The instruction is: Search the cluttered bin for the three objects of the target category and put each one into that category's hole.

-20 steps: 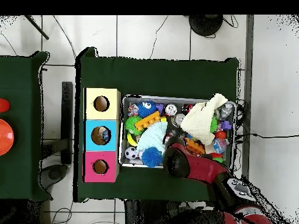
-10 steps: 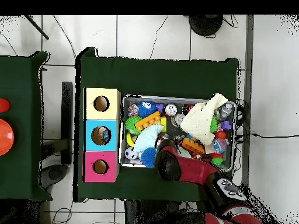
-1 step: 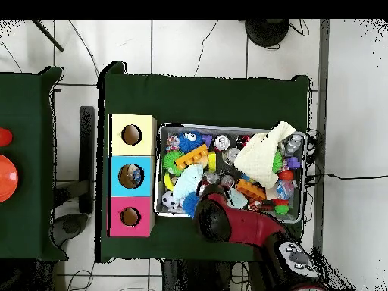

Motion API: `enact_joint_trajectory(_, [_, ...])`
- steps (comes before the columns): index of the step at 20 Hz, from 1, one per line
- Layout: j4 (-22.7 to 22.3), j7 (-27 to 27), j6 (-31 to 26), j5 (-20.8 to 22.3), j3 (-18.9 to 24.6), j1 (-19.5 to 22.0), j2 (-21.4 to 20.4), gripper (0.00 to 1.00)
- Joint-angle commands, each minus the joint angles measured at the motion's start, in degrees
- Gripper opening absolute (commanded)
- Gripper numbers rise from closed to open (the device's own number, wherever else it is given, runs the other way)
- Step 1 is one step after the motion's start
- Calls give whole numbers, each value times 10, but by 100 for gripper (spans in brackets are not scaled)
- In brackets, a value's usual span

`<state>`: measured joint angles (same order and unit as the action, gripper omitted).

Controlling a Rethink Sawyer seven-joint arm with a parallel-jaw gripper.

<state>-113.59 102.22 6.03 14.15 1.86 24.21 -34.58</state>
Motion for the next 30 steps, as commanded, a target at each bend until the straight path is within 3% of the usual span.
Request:
enact_joint_trajectory(1, [-48,85,-147,-49,2,-27,-99,0])
enact_joint_trajectory(13, [-36,92,-207,-71,-12,-54,-171,0])
enact_joint_trajectory(26, [-27,83,-331,-115,2,-80,-250,0])
enact_joint_trajectory(28, [-28,81,-337,-122,10,-82,-255,0])
enact_joint_trajectory(30, [-20,85,-305,-118,8,-86,-242,0])
